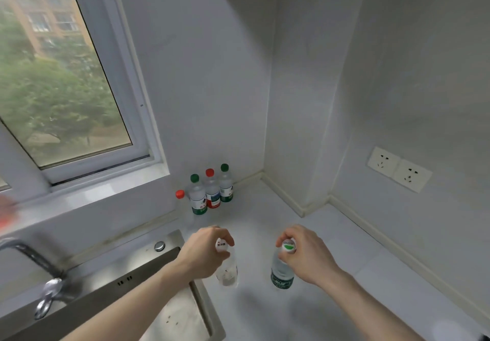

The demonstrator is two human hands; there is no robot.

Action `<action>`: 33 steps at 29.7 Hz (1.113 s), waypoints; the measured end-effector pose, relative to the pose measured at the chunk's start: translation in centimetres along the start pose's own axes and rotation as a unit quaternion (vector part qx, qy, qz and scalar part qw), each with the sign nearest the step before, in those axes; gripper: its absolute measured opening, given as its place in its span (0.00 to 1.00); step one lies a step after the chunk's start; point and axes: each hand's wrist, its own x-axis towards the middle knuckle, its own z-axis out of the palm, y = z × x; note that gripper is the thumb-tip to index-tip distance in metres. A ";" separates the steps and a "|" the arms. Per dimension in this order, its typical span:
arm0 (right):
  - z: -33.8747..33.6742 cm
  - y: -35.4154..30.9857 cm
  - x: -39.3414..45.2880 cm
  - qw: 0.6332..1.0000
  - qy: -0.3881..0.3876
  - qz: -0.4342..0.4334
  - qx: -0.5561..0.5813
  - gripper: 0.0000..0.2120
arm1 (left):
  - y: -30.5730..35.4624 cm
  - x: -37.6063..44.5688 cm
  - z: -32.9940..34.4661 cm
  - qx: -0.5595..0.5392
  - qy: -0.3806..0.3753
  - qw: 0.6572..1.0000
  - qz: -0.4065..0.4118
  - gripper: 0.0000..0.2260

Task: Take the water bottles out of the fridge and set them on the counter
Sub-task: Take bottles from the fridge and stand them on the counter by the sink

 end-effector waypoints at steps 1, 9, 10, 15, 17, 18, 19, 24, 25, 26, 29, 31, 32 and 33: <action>0.1 0.3 0.6 1.000 -0.001 0.000 -0.004 0.09 | 0.1 0.7 0.1 0.007 -0.004 1.000 -0.001 0.08; 1.3 2.6 9.3 1.000 -0.018 0.005 -0.023 0.06 | -0.7 8.0 1.7 0.021 -0.011 0.999 -0.037 0.11; 1.5 2.7 10.3 0.999 -0.021 0.008 -0.025 0.06 | -1.0 8.8 1.8 0.020 -0.007 0.999 -0.040 0.11; 2.7 2.9 12.8 0.999 -0.029 0.006 -0.035 0.09 | -2.6 10.3 2.6 0.018 -0.006 0.999 -0.050 0.10; 3.5 3.4 13.0 0.999 -0.032 0.014 -0.030 0.09 | -3.2 10.3 3.2 0.013 -0.009 0.999 -0.050 0.10; 3.8 3.8 13.0 0.999 -0.028 0.019 -0.024 0.10 | -3.5 10.4 3.3 0.009 -0.008 0.999 -0.049 0.10; 4.0 4.1 13.0 1.000 -0.018 0.023 -0.011 0.10 | -3.7 10.5 3.4 0.003 -0.007 0.999 -0.049 0.11; 4.7 5.4 13.3 0.999 -0.030 0.041 -0.006 0.18 | -5.0 11.1 3.8 0.039 -0.022 0.999 -0.022 0.23; 4.9 5.6 13.2 0.997 -0.052 0.047 -0.018 0.20 | -5.2 11.1 4.0 0.048 -0.024 0.998 -0.017 0.25; 5.1 5.9 13.2 0.996 -0.069 0.055 -0.027 0.21 | -5.3 11.3 4.2 0.055 -0.024 0.998 -0.012 0.25; 5.3 6.3 13.6 0.994 -0.082 0.068 -0.020 0.19 | -5.3 12.0 4.6 0.052 -0.021 0.998 -0.006 0.23; 5.4 6.3 14.2 0.995 -0.071 0.068 -0.016 0.14 | -5.2 12.8 4.8 0.054 -0.016 0.998 -0.004 0.22; 5.5 6.3 14.5 0.996 -0.061 0.064 -0.016 0.14 | -5.1 13.3 5.0 0.055 -0.014 0.998 -0.001 0.23; 5.7 6.3 14.9 0.997 -0.051 0.060 -0.019 0.13 | -4.9 13.9 5.0 0.059 -0.014 0.998 0.003 0.24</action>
